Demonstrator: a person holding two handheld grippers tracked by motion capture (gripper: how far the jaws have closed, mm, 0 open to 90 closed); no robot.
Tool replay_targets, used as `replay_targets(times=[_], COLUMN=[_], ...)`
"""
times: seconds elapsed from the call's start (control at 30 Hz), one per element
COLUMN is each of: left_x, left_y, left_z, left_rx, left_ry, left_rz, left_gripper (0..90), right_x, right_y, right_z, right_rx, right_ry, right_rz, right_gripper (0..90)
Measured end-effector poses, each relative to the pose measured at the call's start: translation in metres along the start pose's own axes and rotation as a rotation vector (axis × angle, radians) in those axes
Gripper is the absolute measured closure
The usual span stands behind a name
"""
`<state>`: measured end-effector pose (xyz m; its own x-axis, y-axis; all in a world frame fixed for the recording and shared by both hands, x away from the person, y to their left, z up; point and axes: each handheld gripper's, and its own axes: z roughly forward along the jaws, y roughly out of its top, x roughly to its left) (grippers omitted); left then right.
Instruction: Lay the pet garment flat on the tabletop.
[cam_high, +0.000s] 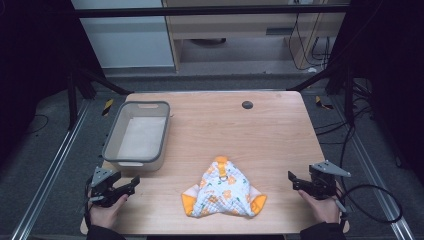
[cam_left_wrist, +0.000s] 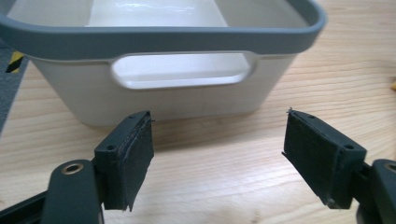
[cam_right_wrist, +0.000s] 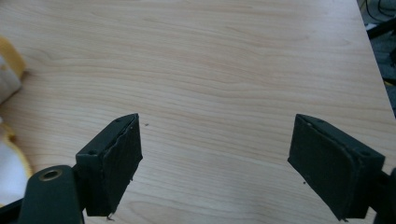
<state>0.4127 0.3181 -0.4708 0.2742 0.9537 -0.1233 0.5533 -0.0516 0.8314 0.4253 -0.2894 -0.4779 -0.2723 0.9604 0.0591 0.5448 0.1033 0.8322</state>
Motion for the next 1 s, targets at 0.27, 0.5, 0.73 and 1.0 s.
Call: replay_targets(times=[0.27,0.5,0.73,1.0], left_x=[-0.016,-0.023,-0.028,-0.041], left_y=[0.003,0.012,0.023,0.048], left_z=[-0.004,-0.007,-0.014,-0.017], left_rx=[0.000,-0.030,-0.055,-0.105], left_ry=[-0.039,-0.058,-0.097,-0.128], left_rz=[0.025,0.039,0.012,0.029], left_gripper=[25.6,27.9,29.6,32.1], right_x=[0.024,0.034,0.042,0.045], right_y=[0.007,0.016,0.035,0.061], right_z=[-0.007,-0.009,-0.008,-0.017], right_rx=[-0.026,-0.035,-0.049,-0.085], right_ry=[0.064,0.112,0.145,0.168], right_rz=[-0.048,-0.082,-0.107,-0.109], right_gripper=[19.6,23.4,25.4,28.3])
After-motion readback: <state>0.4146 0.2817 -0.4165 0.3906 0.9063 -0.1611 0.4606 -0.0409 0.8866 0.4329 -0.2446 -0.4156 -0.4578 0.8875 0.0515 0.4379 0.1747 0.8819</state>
